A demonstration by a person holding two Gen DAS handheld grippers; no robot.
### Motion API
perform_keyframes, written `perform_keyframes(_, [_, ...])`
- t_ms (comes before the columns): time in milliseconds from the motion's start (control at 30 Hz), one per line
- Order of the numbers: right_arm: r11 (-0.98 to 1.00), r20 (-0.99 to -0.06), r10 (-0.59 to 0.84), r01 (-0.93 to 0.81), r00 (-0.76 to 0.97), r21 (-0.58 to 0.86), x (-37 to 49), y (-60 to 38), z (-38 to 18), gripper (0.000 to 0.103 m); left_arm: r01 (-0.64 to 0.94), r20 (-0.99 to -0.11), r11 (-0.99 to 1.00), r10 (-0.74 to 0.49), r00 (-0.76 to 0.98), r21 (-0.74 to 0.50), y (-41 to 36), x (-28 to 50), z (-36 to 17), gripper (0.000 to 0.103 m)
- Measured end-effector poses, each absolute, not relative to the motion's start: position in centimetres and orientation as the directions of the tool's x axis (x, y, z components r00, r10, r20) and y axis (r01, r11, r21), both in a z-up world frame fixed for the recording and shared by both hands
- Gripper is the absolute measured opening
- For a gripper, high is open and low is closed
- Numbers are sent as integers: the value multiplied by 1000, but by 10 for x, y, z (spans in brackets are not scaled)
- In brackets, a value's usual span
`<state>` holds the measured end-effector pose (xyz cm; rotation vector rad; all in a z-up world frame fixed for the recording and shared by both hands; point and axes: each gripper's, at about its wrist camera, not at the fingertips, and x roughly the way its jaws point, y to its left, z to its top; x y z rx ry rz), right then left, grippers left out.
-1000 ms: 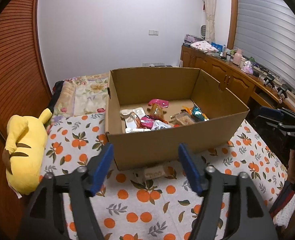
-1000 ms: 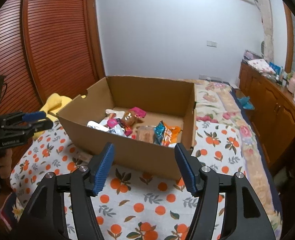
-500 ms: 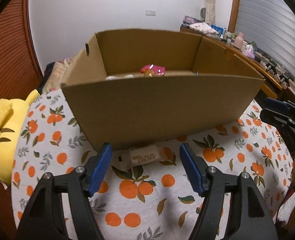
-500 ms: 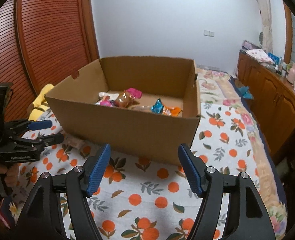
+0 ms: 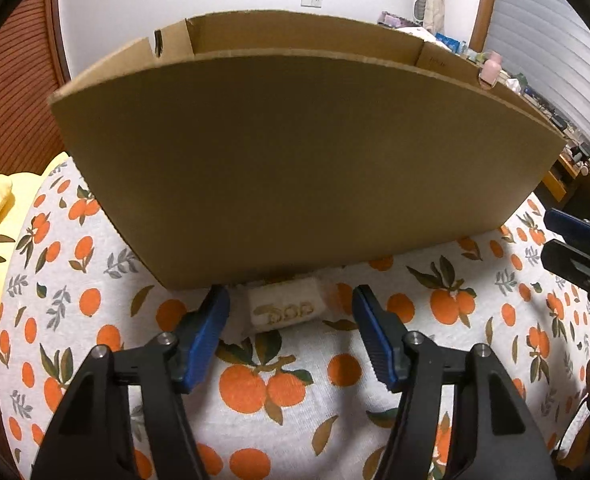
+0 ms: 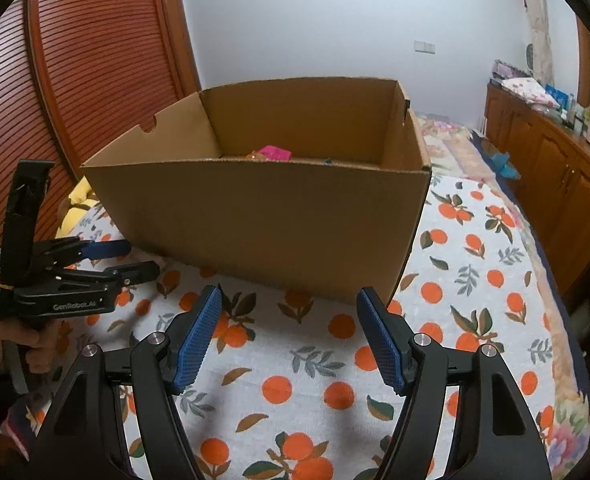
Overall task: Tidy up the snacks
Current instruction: 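Lower the left tool to the small white packet on the sheet and grasp it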
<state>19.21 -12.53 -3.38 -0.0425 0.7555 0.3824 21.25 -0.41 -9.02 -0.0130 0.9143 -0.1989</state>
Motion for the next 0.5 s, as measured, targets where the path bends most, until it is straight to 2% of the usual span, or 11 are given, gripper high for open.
perform_keyframes(200, [929, -685, 317, -360, 657, 84, 192, -122, -36, 72, 156, -784, 982, -177, 595, -103, -3, 215, -94, 62])
perform_keyframes(367, [929, -692, 315, -361, 649, 85, 192, -121, -40, 72, 155, -782, 985, -153, 603, -74, 0, 213, -97, 50])
perform_keyframes(500, [927, -697, 314, -366, 645, 79, 190, -119, -41, 72, 173, -775, 982, -171, 609, -81, 4, 202, -99, 48])
